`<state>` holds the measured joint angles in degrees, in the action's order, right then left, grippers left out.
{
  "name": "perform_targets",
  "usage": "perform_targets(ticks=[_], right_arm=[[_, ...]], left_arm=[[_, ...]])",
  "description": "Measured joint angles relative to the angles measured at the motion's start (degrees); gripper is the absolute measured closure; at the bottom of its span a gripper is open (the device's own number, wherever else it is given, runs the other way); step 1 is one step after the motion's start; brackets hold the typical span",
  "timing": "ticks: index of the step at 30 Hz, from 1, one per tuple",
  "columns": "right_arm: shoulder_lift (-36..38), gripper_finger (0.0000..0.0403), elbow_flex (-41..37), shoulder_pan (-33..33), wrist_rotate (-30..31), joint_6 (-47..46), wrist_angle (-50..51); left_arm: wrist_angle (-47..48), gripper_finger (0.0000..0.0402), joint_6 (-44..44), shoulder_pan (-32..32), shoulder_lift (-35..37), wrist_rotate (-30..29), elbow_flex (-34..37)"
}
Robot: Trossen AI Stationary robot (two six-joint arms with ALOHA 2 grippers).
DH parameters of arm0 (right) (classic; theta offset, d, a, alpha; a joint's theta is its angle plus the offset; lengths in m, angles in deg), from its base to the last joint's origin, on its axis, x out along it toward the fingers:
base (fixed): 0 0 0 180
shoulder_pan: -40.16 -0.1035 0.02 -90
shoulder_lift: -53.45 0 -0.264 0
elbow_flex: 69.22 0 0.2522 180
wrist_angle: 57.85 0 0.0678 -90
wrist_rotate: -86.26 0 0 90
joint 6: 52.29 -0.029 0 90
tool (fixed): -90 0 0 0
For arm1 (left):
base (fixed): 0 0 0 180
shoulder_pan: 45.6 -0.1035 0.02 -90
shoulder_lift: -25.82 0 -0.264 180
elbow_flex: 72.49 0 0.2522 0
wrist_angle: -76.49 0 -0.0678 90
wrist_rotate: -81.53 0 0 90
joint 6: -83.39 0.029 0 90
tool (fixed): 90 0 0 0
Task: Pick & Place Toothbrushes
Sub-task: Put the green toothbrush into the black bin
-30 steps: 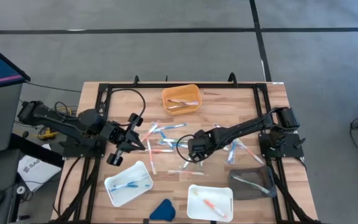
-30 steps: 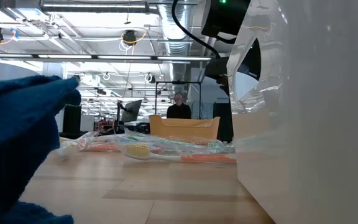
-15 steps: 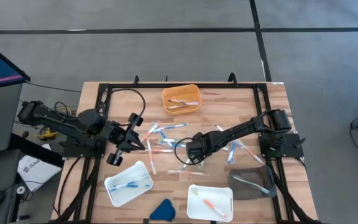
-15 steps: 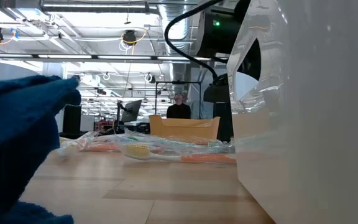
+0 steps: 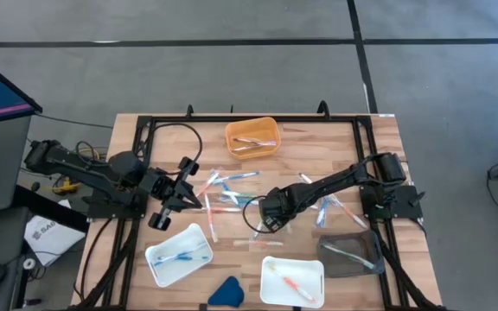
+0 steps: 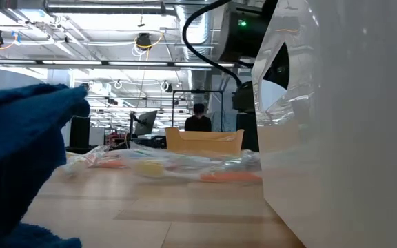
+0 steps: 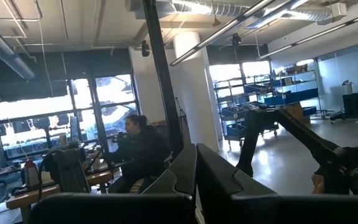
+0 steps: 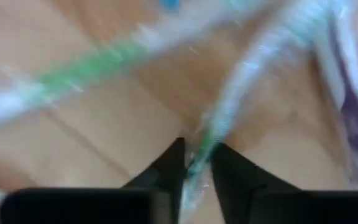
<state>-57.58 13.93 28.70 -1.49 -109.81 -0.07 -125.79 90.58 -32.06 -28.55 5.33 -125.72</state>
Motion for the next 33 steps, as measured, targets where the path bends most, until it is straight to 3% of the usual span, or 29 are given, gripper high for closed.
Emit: perform_targets(ticks=[4,8,13,20,27,33], right_arm=[[1.08,0.0389,-0.04,-0.95,-1.5,2.21,2.7],[3.56,0.0374,1.7,-2.45,-0.5,2.18,6.42],[6.94,0.0393,3.64,-4.91,3.93,1.54,15.52],[13.73,0.0389,6.0,-9.79,8.16,-0.07,27.6],[21.05,0.0392,7.48,-17.78,8.18,-7.34,35.64],[23.52,0.0395,7.48,-29.35,8.12,-5.33,34.33]], left_arm=[[0.05,0.0401,0.01,0.0,0.0,-0.01,0.0],[0.07,0.0401,0.01,0.0,0.0,-0.01,0.0],[0.04,0.0401,0.01,0.0,0.0,0.0,0.0],[0.04,0.0401,0.01,0.0,0.0,0.0,0.0],[0.01,0.0401,0.01,0.0,0.0,0.0,0.0],[0.04,0.0401,0.01,0.0,0.0,0.0,0.0]])
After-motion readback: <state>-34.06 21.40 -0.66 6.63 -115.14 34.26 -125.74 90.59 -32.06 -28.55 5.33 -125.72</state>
